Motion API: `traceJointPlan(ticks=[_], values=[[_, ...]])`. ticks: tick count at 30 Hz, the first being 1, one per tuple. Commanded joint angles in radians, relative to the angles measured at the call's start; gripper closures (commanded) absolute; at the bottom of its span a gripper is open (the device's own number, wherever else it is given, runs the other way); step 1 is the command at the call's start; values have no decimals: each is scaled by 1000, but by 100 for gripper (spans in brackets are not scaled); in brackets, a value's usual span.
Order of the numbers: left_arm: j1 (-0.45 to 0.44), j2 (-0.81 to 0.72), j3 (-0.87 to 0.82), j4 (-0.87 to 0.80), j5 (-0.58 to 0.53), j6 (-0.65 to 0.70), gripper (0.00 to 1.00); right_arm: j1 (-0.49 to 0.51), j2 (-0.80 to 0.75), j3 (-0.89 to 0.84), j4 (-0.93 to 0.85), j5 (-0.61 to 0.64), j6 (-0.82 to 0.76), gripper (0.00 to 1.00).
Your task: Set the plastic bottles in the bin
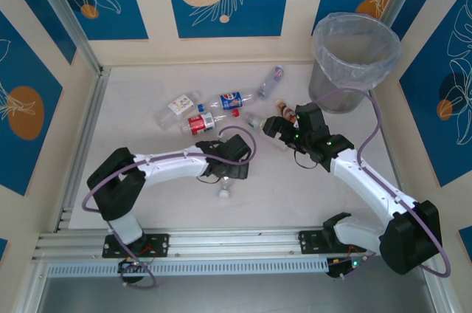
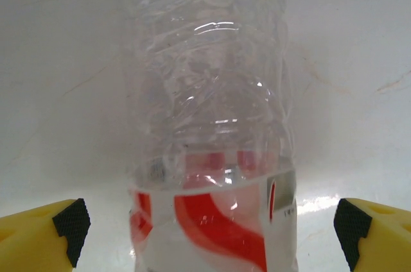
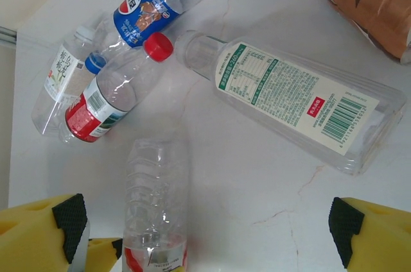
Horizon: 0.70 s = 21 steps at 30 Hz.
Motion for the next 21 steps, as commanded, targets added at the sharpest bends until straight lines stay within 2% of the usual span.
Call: traceJointPlan(ticks=[1, 14, 21], values=[[-14, 20, 11, -23, -12, -43, 1, 7, 6, -9, 10, 23, 14, 1], [-18, 70, 12, -20, -55, -8, 10, 6, 32, -26, 62, 19, 53, 1], [-21, 55, -44, 79, -7, 38, 23, 6, 60, -18, 47, 5, 65, 1]])
